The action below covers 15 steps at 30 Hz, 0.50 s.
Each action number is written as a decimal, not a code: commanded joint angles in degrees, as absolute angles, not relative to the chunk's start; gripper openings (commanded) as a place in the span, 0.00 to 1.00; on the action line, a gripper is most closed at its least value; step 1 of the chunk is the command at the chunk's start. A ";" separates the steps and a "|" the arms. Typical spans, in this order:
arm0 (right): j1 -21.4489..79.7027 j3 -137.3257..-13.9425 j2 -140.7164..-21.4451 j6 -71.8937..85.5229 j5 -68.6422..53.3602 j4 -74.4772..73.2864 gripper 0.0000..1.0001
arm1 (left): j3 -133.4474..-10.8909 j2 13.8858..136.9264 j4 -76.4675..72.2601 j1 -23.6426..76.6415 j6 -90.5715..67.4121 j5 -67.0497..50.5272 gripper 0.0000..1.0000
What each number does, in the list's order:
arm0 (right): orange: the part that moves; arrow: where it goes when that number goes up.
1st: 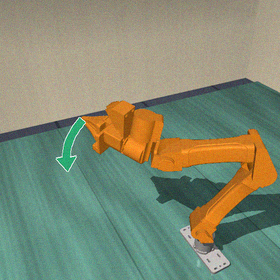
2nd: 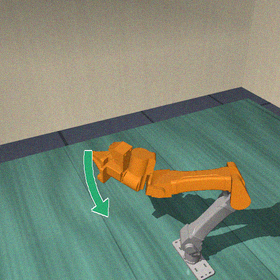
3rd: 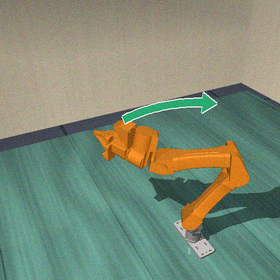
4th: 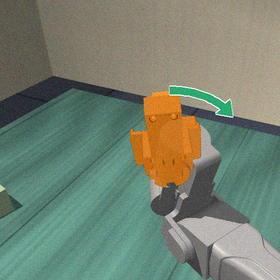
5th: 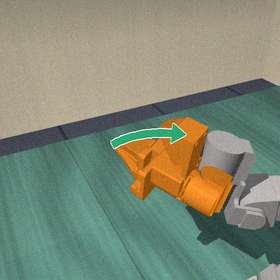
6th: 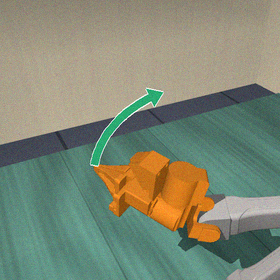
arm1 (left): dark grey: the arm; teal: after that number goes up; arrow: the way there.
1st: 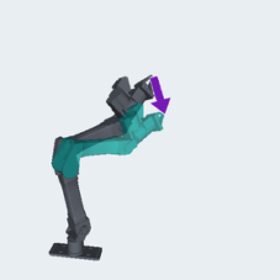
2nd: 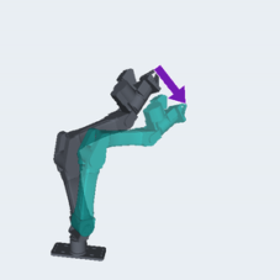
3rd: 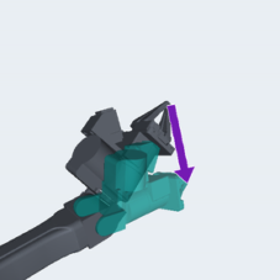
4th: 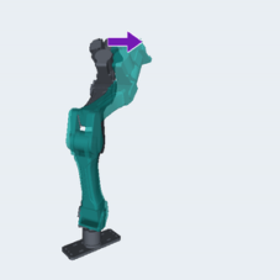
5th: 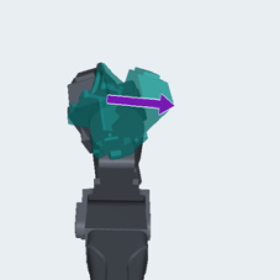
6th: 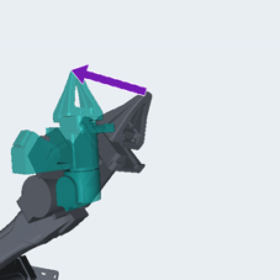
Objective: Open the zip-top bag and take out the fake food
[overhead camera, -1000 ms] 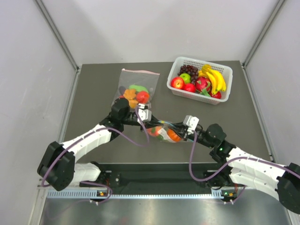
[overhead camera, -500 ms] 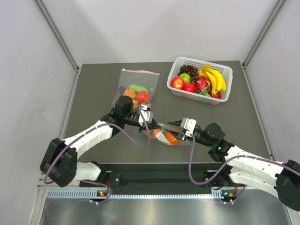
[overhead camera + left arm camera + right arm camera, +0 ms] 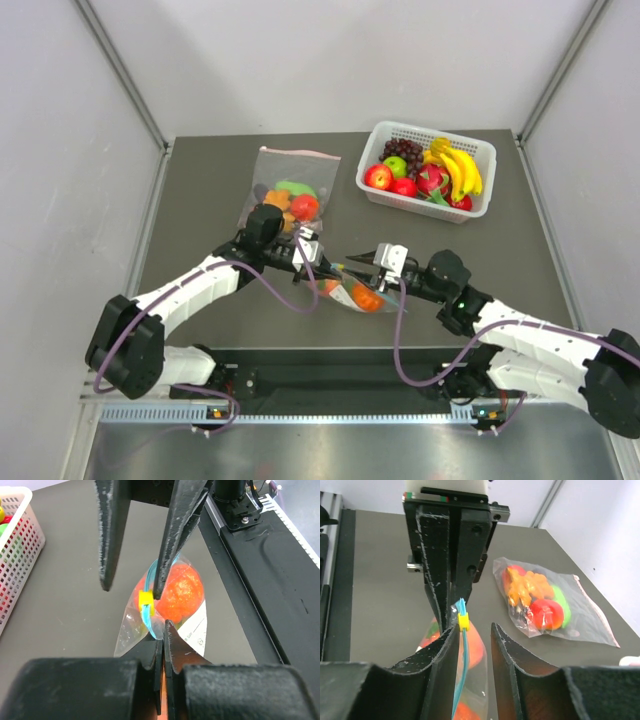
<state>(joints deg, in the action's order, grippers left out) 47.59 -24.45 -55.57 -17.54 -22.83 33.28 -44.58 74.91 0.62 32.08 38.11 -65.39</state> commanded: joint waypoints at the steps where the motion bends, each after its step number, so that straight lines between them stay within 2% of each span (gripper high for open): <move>1: 49.04 -27.69 -55.81 -17.75 -25.40 34.72 0.32 | -46.14 74.88 0.53 31.90 39.47 -68.12 0.00; 15: 49.66 -29.88 -58.45 -16.88 -26.37 33.22 0.26 | -45.70 74.97 -2.72 31.73 37.53 -67.68 0.00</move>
<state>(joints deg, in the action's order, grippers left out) 48.66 -26.44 -57.60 -17.34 -24.53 32.49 -44.58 74.91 0.01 31.97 37.17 -65.36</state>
